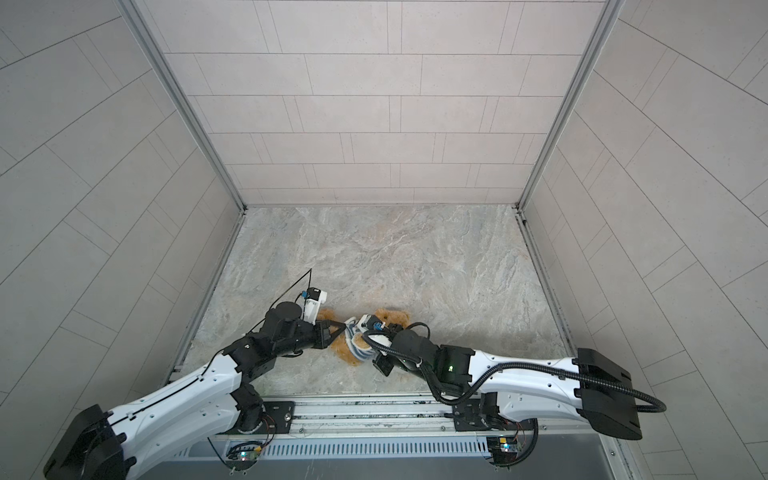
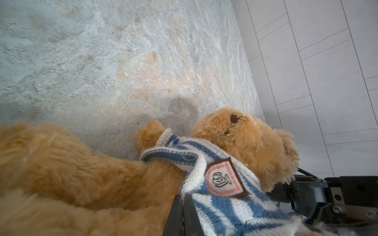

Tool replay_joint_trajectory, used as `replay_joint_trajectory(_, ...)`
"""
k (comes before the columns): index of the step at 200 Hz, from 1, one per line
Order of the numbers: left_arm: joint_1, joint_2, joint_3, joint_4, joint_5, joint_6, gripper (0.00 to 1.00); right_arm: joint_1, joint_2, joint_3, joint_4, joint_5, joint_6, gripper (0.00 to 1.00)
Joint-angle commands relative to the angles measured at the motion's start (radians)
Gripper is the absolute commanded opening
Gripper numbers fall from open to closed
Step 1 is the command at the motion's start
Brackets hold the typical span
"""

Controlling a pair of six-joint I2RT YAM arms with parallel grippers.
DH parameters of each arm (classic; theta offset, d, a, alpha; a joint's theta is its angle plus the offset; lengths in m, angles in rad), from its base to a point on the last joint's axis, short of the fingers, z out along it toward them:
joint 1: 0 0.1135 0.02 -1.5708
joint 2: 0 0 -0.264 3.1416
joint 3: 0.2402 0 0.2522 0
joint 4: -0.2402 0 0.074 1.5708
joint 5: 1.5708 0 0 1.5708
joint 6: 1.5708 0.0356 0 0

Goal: Dress the teddy bear

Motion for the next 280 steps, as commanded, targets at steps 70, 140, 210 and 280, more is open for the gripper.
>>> replay_joint_trajectory(70, 0.027, -0.029, -0.025, -0.058, -0.074, 0.014, 0.00, 0.026, 0.009, 0.096, -0.009, -0.066, -0.045, 0.39)
replay_joint_trajectory(140, 0.027, -0.051, -0.020, 0.001, -0.015, -0.034, 0.00, 0.061, 0.196, 0.259, -0.146, -0.025, -0.084, 0.43)
replay_joint_trajectory(210, 0.026, -0.079, -0.013, 0.051, 0.039, -0.083, 0.00, 0.061, 0.286, 0.339, -0.292, 0.133, -0.089, 0.40)
replay_joint_trajectory(280, 0.026, -0.110, 0.005, 0.019, 0.040, -0.087, 0.00, 0.061, 0.251, 0.319, -0.352, 0.197, -0.111, 0.14)
